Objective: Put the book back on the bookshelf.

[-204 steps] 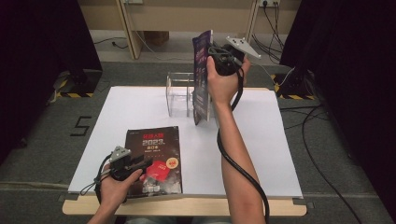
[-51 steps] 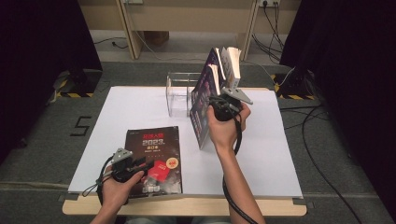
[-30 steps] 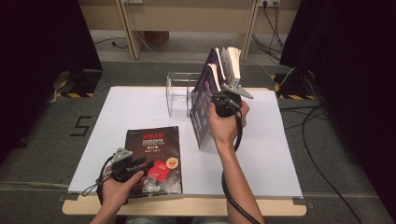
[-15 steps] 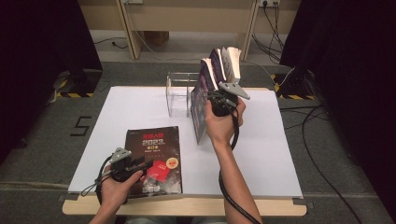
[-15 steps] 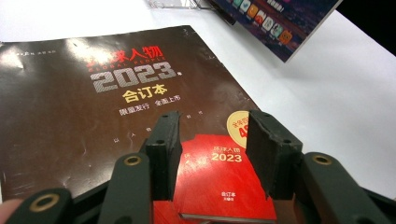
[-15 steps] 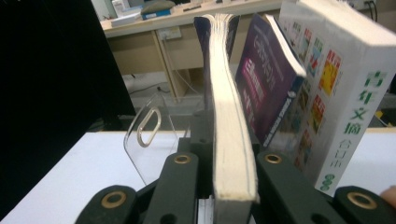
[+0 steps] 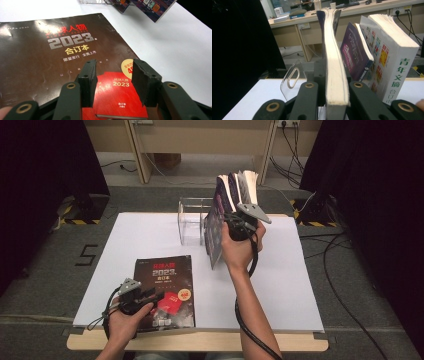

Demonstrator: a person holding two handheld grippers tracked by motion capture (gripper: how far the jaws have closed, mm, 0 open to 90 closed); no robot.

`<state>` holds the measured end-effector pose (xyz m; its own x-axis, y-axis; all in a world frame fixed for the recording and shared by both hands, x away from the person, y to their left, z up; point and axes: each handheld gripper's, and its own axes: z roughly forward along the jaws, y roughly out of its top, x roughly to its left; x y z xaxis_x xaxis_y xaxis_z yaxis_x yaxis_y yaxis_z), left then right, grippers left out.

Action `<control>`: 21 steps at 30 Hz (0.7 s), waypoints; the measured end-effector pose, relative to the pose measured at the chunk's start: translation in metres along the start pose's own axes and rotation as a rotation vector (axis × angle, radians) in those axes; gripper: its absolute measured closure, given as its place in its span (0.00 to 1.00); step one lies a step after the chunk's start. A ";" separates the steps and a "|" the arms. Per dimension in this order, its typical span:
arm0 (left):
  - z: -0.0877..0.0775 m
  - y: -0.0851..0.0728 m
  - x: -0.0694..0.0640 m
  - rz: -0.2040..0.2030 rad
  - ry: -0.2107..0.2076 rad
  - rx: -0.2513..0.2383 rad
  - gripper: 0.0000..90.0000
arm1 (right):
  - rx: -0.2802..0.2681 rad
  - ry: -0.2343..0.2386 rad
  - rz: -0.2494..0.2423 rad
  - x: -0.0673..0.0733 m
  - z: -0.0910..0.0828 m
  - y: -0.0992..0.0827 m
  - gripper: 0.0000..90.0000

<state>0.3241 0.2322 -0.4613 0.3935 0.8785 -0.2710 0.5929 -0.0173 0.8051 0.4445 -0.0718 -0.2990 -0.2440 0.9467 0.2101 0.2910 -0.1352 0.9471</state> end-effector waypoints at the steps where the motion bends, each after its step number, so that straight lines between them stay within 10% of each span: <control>1: 0.000 0.000 0.000 0.000 0.000 0.000 0.61 | -0.003 -0.001 0.000 0.000 0.000 0.001 0.92; 21: 0.000 0.000 0.000 -0.002 0.000 -0.001 0.61 | -0.052 0.005 0.019 0.003 -0.002 0.019 0.92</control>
<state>0.3242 0.2323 -0.4614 0.3926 0.8785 -0.2723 0.5932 -0.0156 0.8049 0.4473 -0.0723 -0.2794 -0.2431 0.9425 0.2296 0.2475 -0.1686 0.9541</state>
